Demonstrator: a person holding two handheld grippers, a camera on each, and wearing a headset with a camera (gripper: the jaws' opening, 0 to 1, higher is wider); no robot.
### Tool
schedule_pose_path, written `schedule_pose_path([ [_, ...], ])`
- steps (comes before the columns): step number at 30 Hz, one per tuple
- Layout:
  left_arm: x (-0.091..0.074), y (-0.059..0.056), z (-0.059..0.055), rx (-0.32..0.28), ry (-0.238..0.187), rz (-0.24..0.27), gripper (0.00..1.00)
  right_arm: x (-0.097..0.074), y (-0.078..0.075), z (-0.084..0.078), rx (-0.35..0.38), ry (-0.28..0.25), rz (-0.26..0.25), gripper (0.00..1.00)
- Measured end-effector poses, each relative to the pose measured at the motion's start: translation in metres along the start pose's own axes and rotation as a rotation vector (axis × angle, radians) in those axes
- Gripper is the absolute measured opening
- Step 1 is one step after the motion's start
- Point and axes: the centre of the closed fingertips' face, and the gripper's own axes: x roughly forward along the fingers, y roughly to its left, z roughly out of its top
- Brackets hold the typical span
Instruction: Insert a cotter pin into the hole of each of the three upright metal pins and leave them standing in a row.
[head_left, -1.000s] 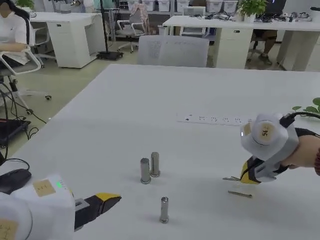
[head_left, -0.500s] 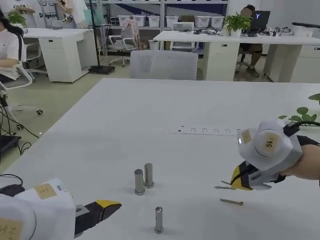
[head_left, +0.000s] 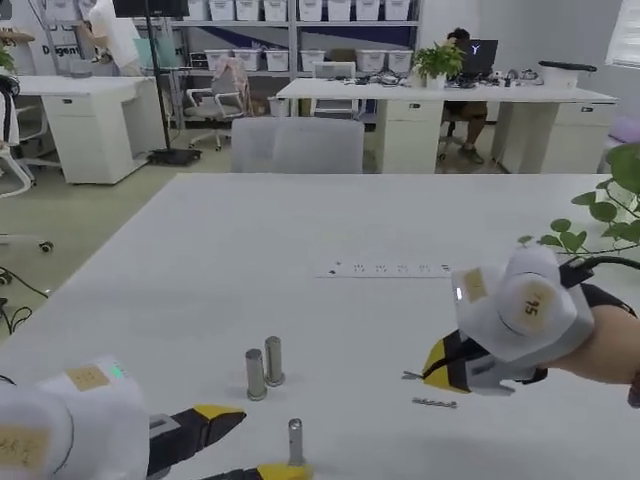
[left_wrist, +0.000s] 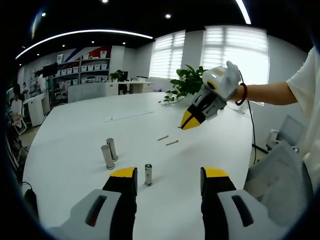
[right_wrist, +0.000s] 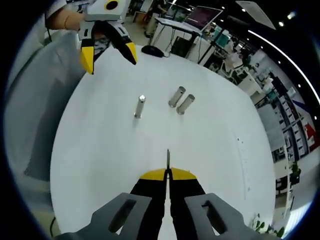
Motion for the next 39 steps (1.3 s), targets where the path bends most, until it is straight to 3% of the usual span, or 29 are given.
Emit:
schedule_pose_path([
  [12,0.014,-0.021,0.016,-0.074,-0.031,-0.091,0.41,-0.016,0.032,0.032,-0.042,-0.061,-0.028,0.02],
  [22,0.021,-0.040,0.020,-0.130,-0.033,-0.150,0.33,-0.021,0.057,0.052,-0.082,-0.091,-0.023,0.02],
  [28,0.025,-0.048,0.015,-0.154,-0.010,-0.164,0.27,-0.020,0.067,0.059,-0.132,-0.085,-0.022,0.02],
  [39,0.029,-0.057,0.004,-0.278,0.003,-0.176,0.15,-0.019,0.087,0.072,-0.171,-0.111,0.003,0.02],
])
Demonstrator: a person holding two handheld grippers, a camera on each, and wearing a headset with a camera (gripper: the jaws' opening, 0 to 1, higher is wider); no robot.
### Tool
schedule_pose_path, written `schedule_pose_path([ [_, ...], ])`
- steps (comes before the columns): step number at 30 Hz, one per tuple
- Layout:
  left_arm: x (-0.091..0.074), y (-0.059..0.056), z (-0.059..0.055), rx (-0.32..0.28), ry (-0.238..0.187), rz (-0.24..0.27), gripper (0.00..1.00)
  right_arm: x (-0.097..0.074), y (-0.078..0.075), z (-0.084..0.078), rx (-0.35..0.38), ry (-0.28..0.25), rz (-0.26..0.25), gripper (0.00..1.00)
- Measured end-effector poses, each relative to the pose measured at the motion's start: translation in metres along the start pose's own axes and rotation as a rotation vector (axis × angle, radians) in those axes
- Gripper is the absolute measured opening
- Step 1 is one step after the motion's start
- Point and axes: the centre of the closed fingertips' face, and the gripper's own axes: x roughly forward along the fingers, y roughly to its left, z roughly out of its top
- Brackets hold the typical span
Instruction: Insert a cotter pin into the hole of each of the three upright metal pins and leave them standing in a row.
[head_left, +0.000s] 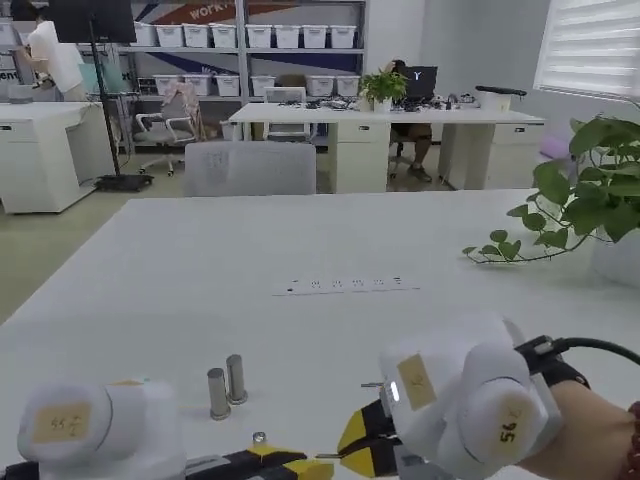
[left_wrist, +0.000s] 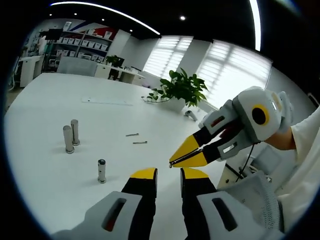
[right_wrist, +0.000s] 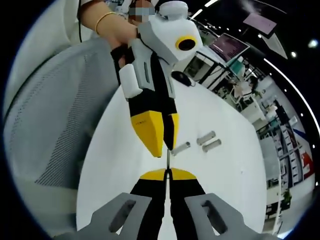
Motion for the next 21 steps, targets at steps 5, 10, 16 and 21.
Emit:
schedule_pose_path([
  [5,0.0006,-0.0016,-0.0020,-0.040,-0.006,-0.008,0.11,0.0005,0.0035,0.0038,-0.014,-0.005,0.004,0.02],
  [10,0.0016,-0.0007,-0.0035,-0.078,-0.007,-0.011,0.06,0.0023,0.0052,0.0057,-0.028,-0.007,0.005,0.02],
  [16,0.0021,-0.0004,-0.0041,-0.119,-0.012,-0.018,0.02,0.0040,0.0062,0.0067,-0.032,-0.009,0.010,0.02],
  [21,0.0024,-0.0010,-0.0058,-0.132,-0.004,-0.026,0.01,0.0052,0.0068,0.0060,-0.032,-0.006,0.013,0.02],
])
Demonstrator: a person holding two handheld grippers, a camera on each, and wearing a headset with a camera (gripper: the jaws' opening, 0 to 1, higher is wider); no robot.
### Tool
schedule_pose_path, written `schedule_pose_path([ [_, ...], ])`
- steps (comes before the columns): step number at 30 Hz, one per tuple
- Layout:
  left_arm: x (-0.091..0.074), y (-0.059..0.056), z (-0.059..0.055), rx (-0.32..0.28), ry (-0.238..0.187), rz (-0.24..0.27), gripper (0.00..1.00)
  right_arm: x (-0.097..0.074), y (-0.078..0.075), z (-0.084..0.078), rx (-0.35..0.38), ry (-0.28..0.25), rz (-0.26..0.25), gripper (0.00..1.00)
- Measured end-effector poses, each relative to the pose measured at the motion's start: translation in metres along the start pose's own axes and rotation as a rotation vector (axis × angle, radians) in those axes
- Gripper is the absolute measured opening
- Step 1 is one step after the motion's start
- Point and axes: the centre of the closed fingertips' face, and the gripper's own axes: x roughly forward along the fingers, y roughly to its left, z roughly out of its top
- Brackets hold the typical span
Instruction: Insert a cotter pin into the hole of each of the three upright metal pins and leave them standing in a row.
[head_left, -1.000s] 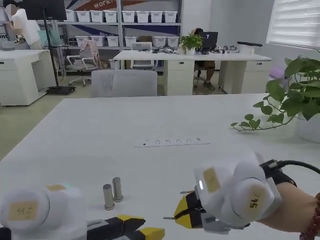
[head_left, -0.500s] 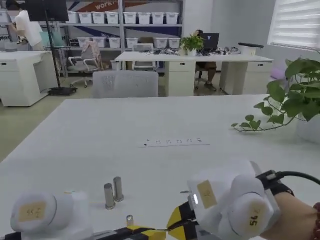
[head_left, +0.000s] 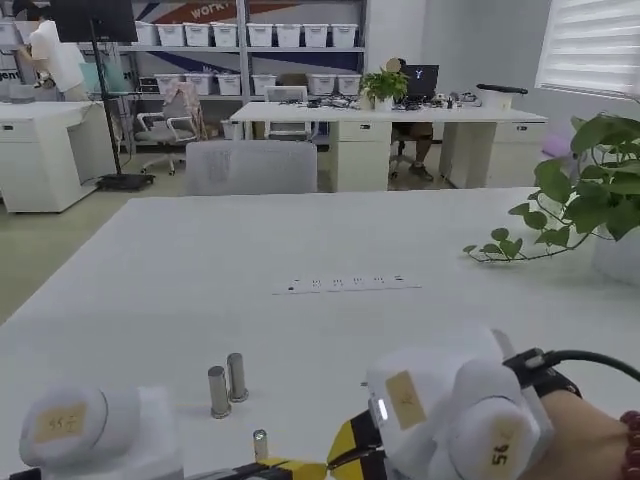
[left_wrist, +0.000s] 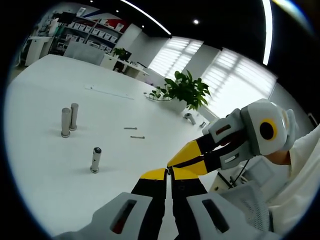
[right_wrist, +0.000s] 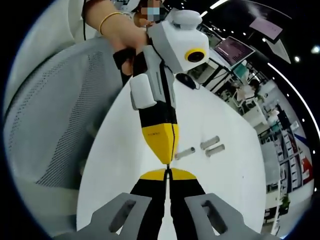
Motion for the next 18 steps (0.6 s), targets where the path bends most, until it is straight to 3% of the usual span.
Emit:
schedule_pose_path([
  [4,0.0011,0.0020,-0.0022,-0.049,0.003,-0.015,0.00,0.0010,0.0012,-0.0012,0.001,0.004,0.004,0.02],
  [7,0.0020,0.0018,-0.0037,-0.053,0.012,-0.018,0.00,0.0024,0.0026,-0.0022,0.005,0.005,0.009,0.02],
  [11,0.0011,0.0027,-0.0047,-0.025,0.029,-0.015,0.00,0.0045,0.0034,-0.0018,0.022,-0.003,0.012,0.03],
  [18,-0.0039,0.0027,0.0026,0.011,-0.002,-0.021,0.00,0.0027,-0.0025,0.0045,0.040,-0.022,0.002,0.03],
])
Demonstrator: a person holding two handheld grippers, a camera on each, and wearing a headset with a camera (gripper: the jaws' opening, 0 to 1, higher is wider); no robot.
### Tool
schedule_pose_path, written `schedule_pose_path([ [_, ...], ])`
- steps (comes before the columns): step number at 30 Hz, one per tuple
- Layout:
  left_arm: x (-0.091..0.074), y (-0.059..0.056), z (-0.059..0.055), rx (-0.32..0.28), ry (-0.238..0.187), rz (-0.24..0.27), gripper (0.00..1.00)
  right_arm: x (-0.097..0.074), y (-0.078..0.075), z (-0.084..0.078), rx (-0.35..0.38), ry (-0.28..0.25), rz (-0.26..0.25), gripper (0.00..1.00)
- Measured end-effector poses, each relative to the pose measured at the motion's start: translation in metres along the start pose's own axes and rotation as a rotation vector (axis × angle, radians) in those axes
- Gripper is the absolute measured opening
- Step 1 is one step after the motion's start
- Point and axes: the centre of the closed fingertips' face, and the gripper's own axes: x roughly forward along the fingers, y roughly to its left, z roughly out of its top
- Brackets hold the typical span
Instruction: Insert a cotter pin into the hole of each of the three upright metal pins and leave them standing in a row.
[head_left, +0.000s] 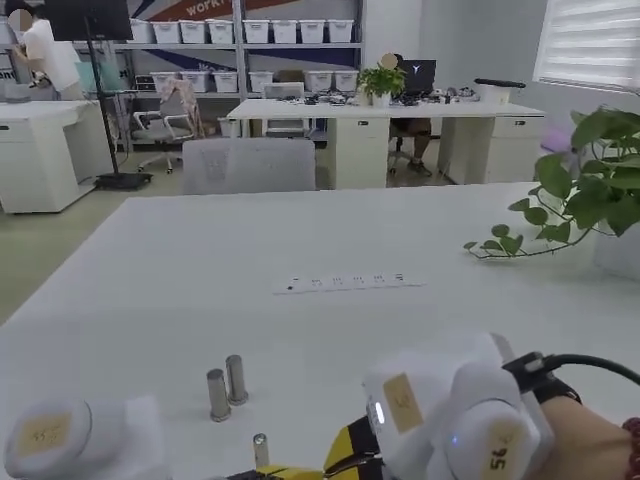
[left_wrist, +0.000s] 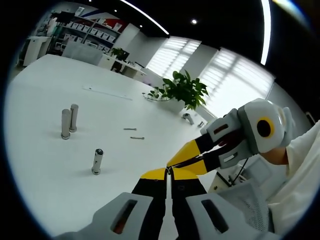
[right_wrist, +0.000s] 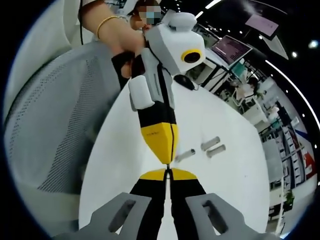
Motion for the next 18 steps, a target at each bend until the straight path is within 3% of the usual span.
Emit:
schedule_pose_path([
  [11,-0.004,0.000,0.004,0.042,-0.011,0.013,0.00,-0.003,-0.007,0.004,0.096,-0.050,-0.010,0.08],
  [18,-0.007,0.006,0.001,0.080,0.004,0.038,0.00,-0.009,-0.011,0.004,0.211,-0.098,-0.007,0.11],
])
